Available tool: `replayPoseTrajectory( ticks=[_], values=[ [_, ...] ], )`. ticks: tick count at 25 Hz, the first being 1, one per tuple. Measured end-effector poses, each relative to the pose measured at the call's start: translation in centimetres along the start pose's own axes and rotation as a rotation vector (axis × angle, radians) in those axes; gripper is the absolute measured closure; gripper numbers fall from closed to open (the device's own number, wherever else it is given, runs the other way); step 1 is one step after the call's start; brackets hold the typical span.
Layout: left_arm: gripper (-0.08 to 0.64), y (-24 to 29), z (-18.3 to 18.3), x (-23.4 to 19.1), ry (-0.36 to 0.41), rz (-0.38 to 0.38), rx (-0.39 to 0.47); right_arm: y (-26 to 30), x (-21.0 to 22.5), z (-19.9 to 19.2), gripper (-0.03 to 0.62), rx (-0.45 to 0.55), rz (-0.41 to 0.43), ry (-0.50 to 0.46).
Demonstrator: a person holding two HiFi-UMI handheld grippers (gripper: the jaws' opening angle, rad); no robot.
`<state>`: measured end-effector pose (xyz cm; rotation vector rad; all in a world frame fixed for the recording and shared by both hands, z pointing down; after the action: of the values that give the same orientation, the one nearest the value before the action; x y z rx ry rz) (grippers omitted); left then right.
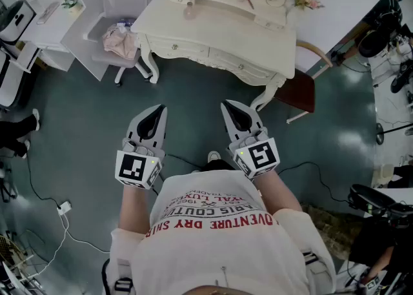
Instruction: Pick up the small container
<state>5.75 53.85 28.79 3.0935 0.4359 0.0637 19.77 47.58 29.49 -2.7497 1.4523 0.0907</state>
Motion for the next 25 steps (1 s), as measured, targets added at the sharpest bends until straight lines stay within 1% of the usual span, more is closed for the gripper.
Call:
replayPoseTrajectory(
  ticks=[6, 14, 18, 21, 25],
  values=[
    [0.554, 0.2, 0.1, -0.4, 0.000, -0.001, 0.002, 0.6, -0.1, 0.0, 0.595, -0.002, 0.000, 0.006],
    [0.554, -0.3, -0.1, -1.7, -0.026, 0.011, 0.003, 1.7, -0.8, -0.4, 0.595, -0.020, 0.011, 0.020],
    [0.554, -0.6, 0.0, -2.3, -0.031, 0.025, 0.013, 2.6, -0.7, -0.6, 0.594, -0.026, 0.006, 0.045],
    [0.552, -0.7, -0.2, -3.0, -0.032, 0.034, 0.012, 3.5, -0.8, -0.9, 0.594, -0.032, 0.005, 0.044],
    [0.554, -0.1, -0.9, -4.3, -0.039, 0.056, 0.008, 5.1, -0.7, -1.3, 0.594, -0.033, 0.024, 0.039]
  ],
)
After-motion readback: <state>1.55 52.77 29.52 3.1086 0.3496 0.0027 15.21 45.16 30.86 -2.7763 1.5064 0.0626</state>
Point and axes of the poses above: the fingertips, and each gripper's own axes: y forward along the fingers, x to its right, z out of its top, the point moved 1 cm from there along -y, backward along the fingers, and after that the axes turned 2 degrees about -z, right-handed, at the moved point
